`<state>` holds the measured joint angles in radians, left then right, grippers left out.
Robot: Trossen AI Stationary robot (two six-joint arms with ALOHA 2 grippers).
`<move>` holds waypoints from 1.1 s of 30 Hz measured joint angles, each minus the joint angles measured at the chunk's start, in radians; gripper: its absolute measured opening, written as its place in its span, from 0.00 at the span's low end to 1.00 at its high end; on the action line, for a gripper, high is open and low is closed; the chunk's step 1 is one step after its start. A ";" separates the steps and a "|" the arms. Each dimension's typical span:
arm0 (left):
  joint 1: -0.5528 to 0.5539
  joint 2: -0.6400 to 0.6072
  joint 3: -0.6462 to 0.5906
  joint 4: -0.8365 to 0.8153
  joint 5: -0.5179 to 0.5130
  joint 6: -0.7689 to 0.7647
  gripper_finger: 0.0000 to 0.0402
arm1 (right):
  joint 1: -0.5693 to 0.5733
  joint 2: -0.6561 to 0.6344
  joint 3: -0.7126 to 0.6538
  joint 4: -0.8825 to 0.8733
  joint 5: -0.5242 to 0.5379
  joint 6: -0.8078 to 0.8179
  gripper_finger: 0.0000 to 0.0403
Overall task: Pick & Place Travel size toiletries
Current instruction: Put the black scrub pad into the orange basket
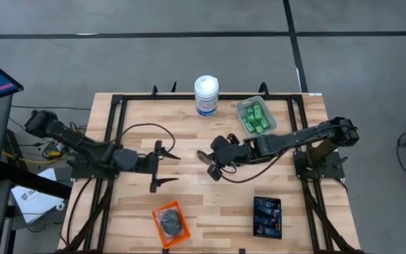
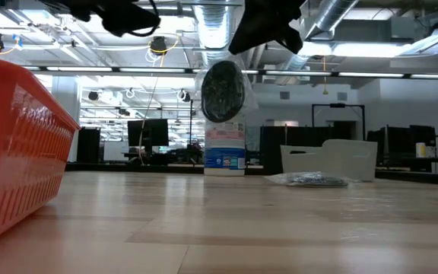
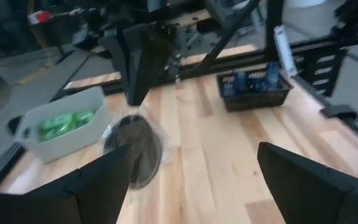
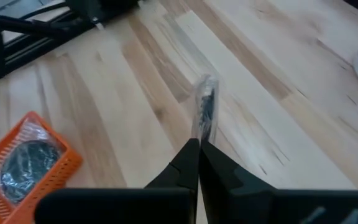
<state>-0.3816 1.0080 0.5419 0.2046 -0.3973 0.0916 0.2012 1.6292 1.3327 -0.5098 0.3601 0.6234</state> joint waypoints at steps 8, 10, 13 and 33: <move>0.188 0.102 0.000 0.120 0.282 0.040 0.85 | 0.034 0.000 0.000 0.044 0.000 -0.032 0.00; 0.223 0.134 0.000 0.147 0.312 0.061 0.85 | 0.040 0.000 0.000 0.052 0.000 -0.033 0.00; 0.272 0.182 0.000 0.182 0.349 0.068 0.85 | 0.049 0.000 0.000 0.053 0.000 -0.035 0.00; 0.366 0.389 0.000 0.379 0.616 -0.002 0.68 | 0.067 0.000 0.000 0.133 -0.014 -0.108 0.00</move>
<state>-0.0154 1.3969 0.5424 0.5840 0.2184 0.0892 0.2680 1.6291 1.3331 -0.3773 0.3461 0.5151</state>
